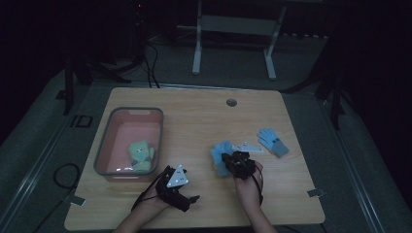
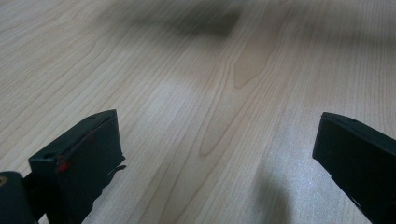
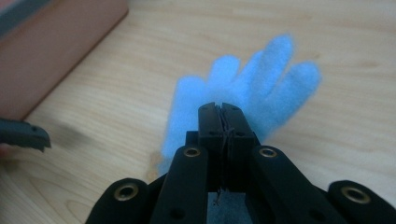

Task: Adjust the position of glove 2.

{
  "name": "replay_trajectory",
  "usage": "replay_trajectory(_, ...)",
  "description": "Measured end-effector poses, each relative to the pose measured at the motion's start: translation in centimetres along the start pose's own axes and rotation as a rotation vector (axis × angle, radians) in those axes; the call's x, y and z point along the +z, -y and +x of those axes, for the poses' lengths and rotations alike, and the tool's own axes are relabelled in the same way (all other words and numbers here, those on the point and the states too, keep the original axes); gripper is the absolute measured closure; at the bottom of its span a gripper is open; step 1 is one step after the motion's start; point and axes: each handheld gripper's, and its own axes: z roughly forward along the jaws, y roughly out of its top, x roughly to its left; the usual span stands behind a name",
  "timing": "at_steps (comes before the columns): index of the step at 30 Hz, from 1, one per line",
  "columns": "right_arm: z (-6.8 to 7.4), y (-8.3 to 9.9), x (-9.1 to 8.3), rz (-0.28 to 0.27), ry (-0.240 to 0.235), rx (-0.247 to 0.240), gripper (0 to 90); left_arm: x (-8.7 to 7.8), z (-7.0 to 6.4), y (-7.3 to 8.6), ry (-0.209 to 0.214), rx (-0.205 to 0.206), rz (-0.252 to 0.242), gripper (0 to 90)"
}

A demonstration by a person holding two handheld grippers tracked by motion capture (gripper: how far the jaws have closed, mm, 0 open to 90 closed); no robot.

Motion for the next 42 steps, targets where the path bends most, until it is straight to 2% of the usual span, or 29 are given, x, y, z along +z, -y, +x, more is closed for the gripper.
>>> replay_trajectory(1,0.0,0.0,0.0,0.000,0.000,0.000,88.3,0.0,0.0,0.0,0.000,0.000,0.000,1.6)
replay_trajectory(2,0.1,0.6,0.6,0.020,-0.019,-0.001,88.2,0.0,0.0,0.0,0.001,0.000,0.002,1.6)
replay_trajectory(8,0.4,1.5,1.3,0.039,-0.032,0.014,88.2,0.1,0.0,0.1,0.002,0.004,0.010,1.6)
replay_trajectory(15,0.1,2.6,2.5,0.068,-0.015,0.022,86.5,0.2,-0.1,0.1,0.004,0.007,0.018,1.6)
replay_trajectory(18,0.1,3.0,2.9,0.074,-0.001,0.005,77.4,0.1,-0.1,0.1,0.004,0.006,0.016,1.6)
replay_trajectory(21,0.5,3.0,3.0,0.070,0.006,-0.023,64.3,0.2,-0.1,0.1,0.004,0.007,0.017,1.6)
replay_trajectory(23,0.6,3.0,3.0,0.070,0.009,-0.036,62.2,0.2,-0.1,0.2,0.003,0.010,0.020,1.6)
replay_trajectory(29,0.3,2.7,2.5,0.065,-0.006,-0.031,59.9,0.2,-0.1,0.2,0.003,0.010,0.019,1.6)
replay_trajectory(31,-0.3,2.3,1.9,0.061,-0.022,-0.031,58.4,0.1,-0.1,0.2,0.003,0.008,0.018,1.6)
replay_trajectory(34,-1.1,1.8,1.3,0.048,-0.022,-0.050,58.9,0.1,-0.1,0.2,0.002,0.011,0.019,1.6)
replay_trajectory(38,-3.0,0.9,0.3,0.031,-0.018,-0.084,60.5,0.2,-0.1,0.2,0.001,0.012,0.022,1.6)
replay_trajectory(39,-3.0,0.9,0.3,0.031,-0.018,-0.084,60.5,0.2,-0.1,0.2,0.001,0.012,0.022,1.6)
replay_trajectory(40,-4.4,0.6,-0.2,0.018,-0.013,-0.098,61.1,0.2,0.0,0.2,0.004,0.008,0.022,1.7)
replay_trajectory(42,-5.3,0.4,-0.6,0.011,-0.003,-0.106,61.9,0.2,0.0,0.3,0.005,0.007,0.025,1.6)
